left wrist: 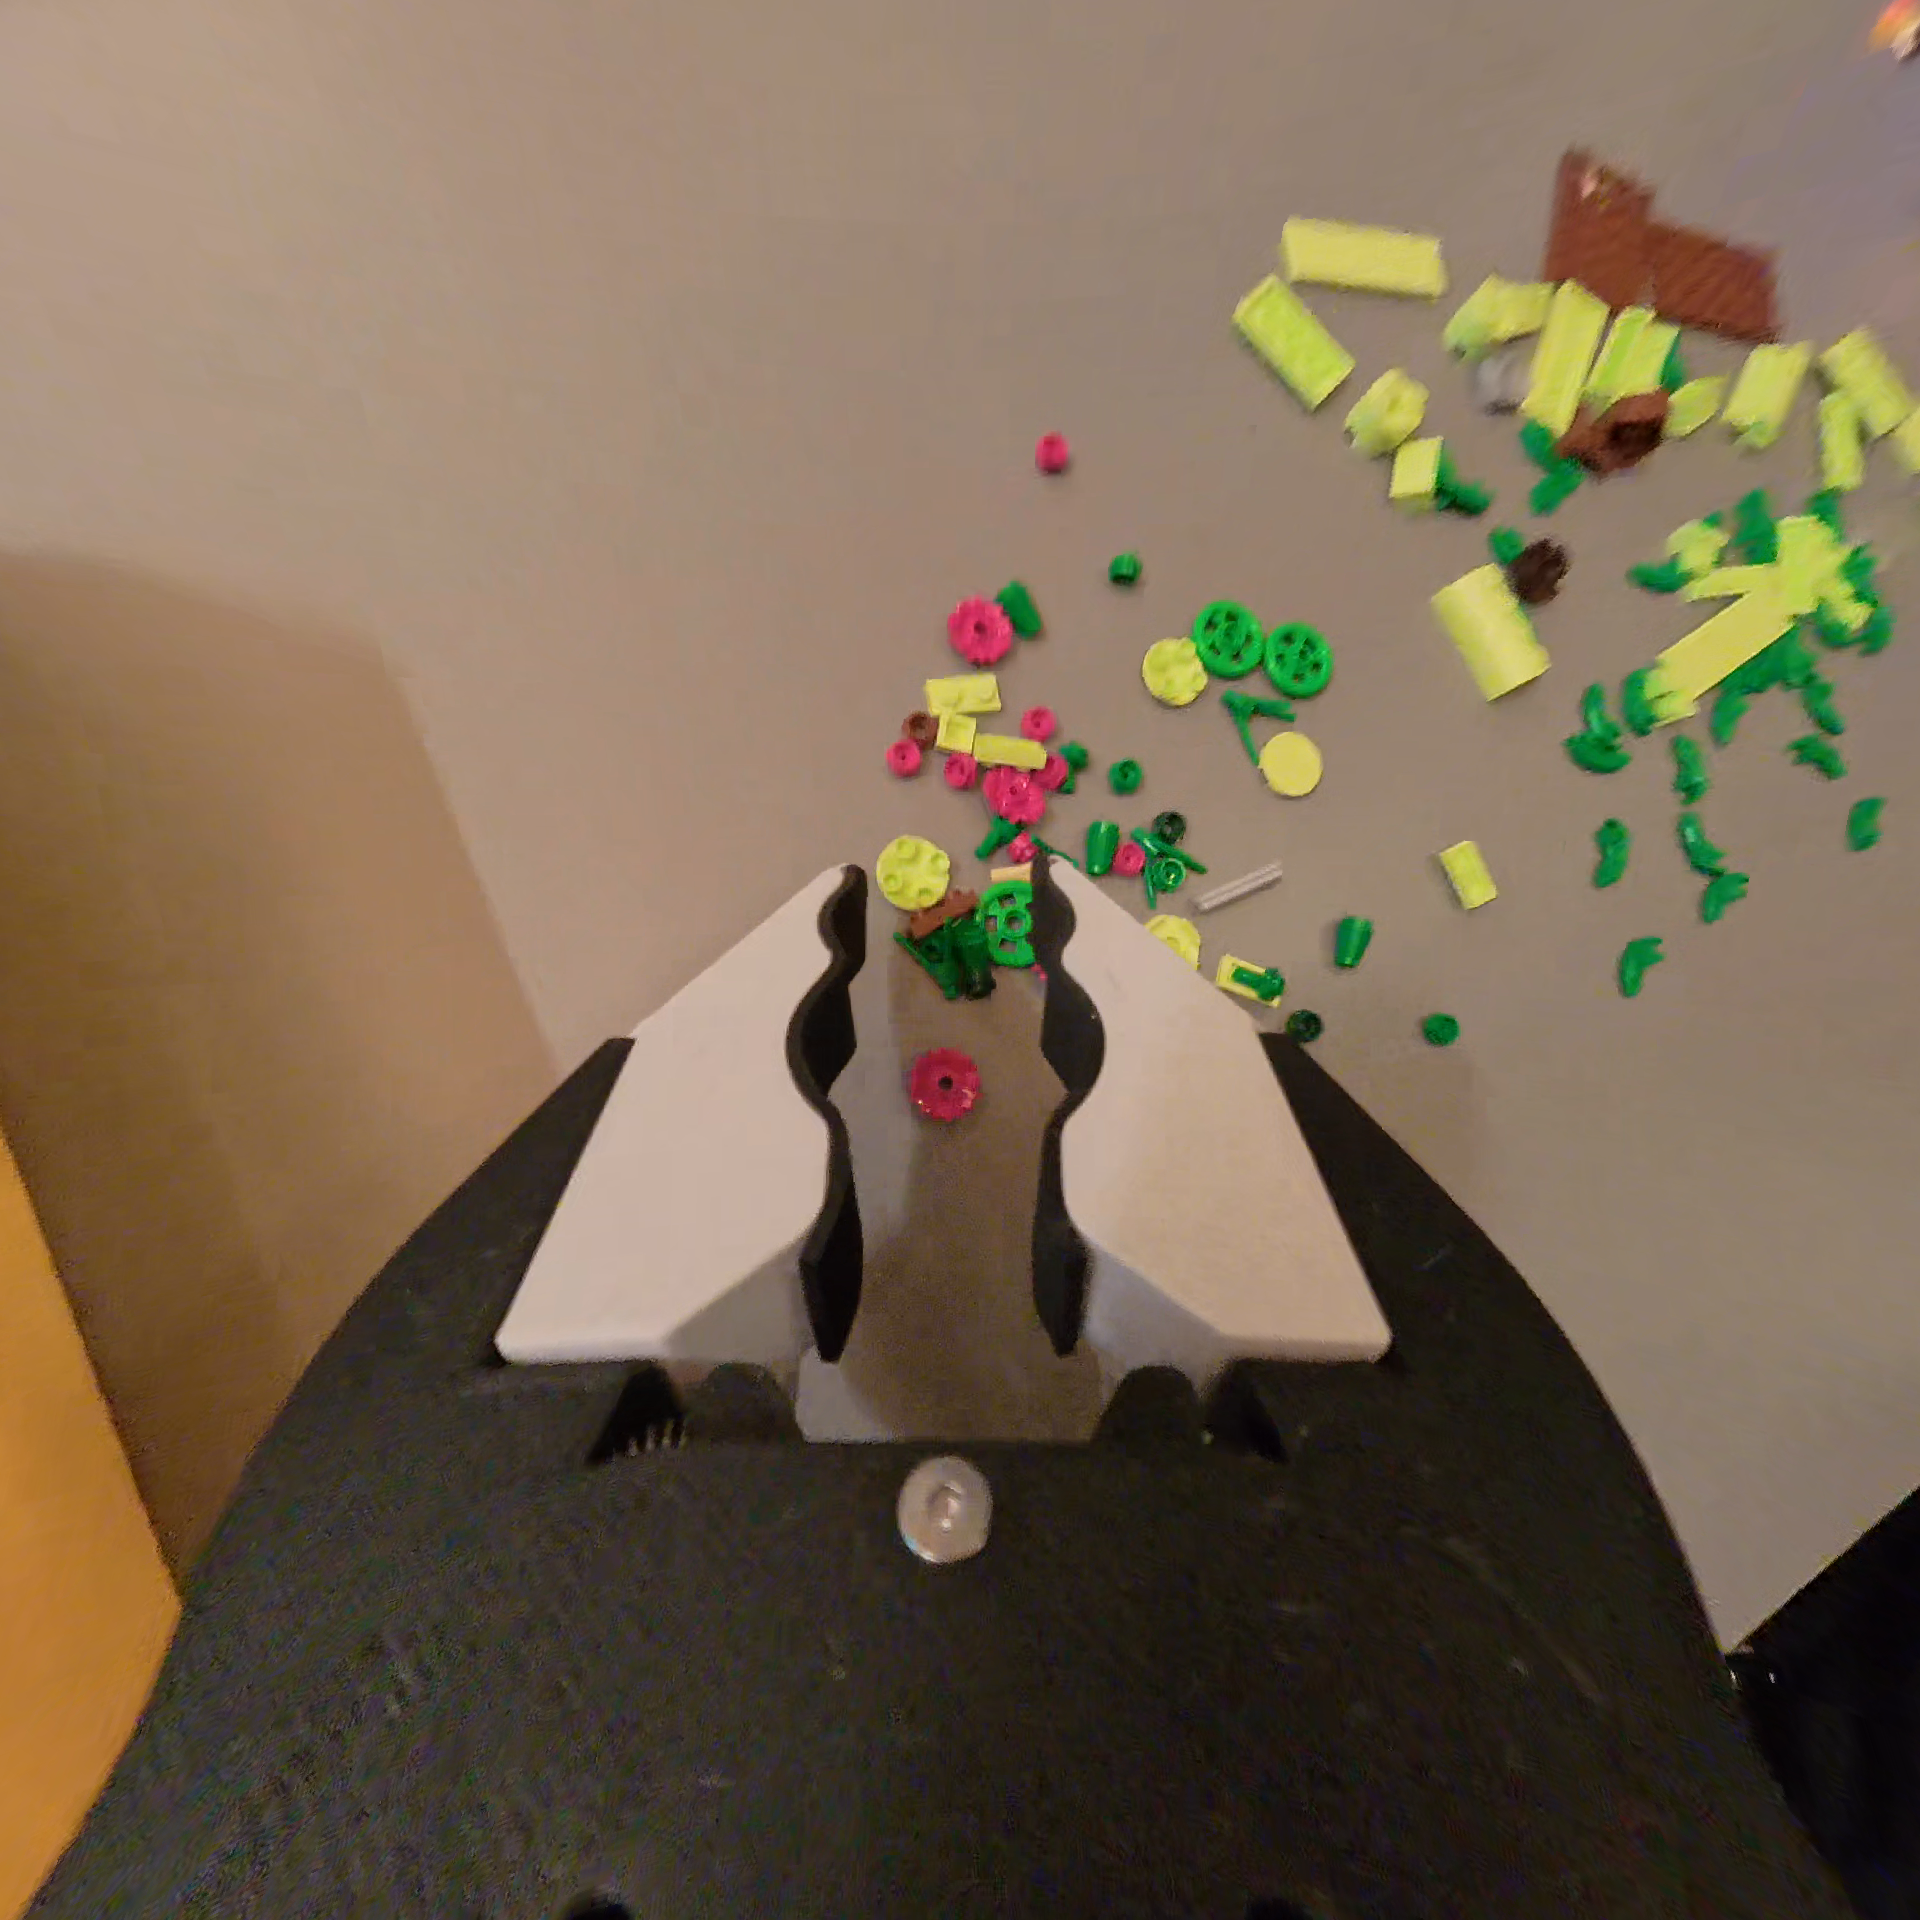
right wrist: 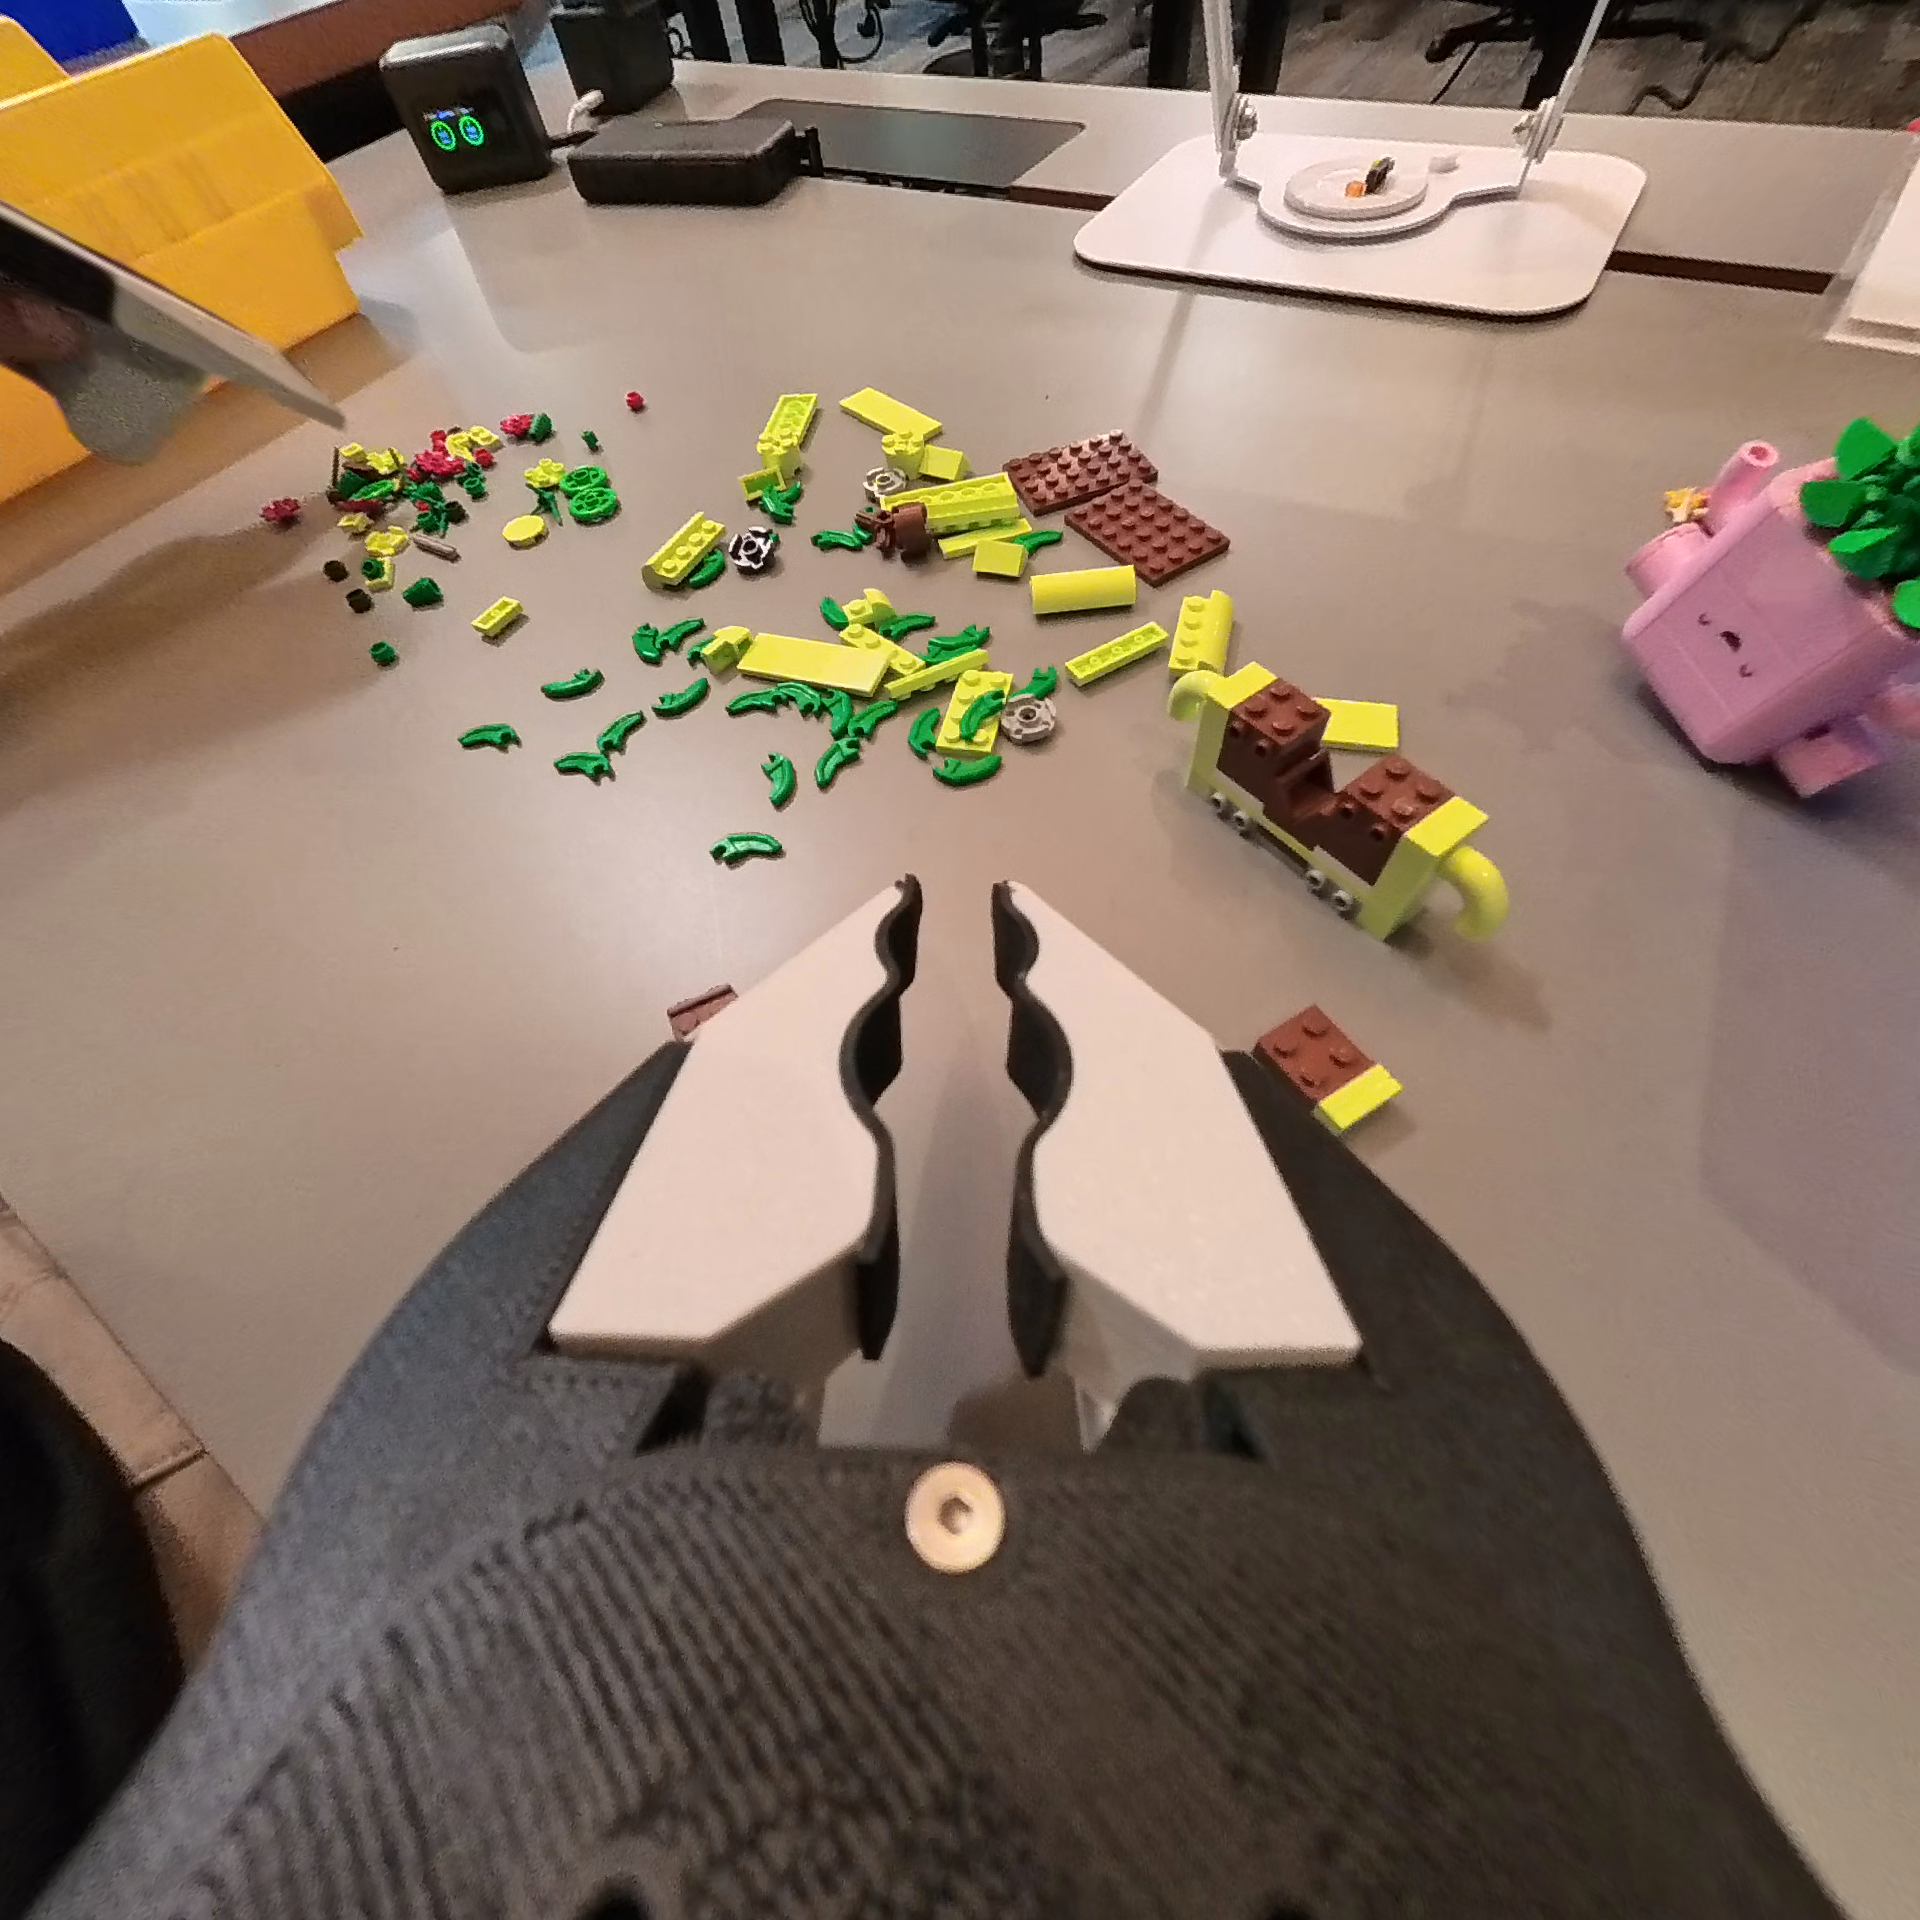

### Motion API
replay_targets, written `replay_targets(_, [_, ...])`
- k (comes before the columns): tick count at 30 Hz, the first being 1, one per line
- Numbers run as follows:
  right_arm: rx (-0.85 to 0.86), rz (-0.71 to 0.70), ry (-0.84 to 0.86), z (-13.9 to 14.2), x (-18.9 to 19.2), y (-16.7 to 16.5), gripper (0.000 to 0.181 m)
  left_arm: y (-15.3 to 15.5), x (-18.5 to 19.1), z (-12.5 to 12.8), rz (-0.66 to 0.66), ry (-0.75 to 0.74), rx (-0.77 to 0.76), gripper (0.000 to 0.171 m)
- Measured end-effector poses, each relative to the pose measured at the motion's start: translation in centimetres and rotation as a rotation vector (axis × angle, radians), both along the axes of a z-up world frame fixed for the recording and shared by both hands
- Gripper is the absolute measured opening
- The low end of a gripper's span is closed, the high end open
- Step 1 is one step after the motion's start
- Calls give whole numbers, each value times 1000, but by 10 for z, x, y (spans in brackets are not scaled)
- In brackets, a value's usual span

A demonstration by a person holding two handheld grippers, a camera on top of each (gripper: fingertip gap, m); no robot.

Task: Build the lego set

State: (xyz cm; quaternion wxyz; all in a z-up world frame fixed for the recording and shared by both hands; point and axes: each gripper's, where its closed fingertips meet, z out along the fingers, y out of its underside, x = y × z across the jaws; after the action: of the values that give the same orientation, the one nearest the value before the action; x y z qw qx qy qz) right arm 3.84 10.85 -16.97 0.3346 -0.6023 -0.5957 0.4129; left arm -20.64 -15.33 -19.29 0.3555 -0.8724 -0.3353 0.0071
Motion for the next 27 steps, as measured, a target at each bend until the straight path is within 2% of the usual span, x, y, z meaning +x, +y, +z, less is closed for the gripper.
replay_targets(4, [2,9,5,1,0,-1,12,1,2,-18,27,-16,-90,38])
replay_targets(6, [3,10,7,1,0,-1,12,-1,0,-20,44,-3,-117,32])
replay_targets(9, [-1,9,10,2,0,-1,12,-4,-2,-17,59,-5,-109,14])
replay_targets(13, [1,11,12,2,-2,0,12,-6,-3,-16,53,-13,-85,9])
replay_targets(18, [2,13,6,1,-2,0,12,-14,-8,-15,77,8,-107,8])
replay_targets(27, [-8,17,-5,-1,-3,-1,12,-26,-11,-16,71,-10,-124,19])
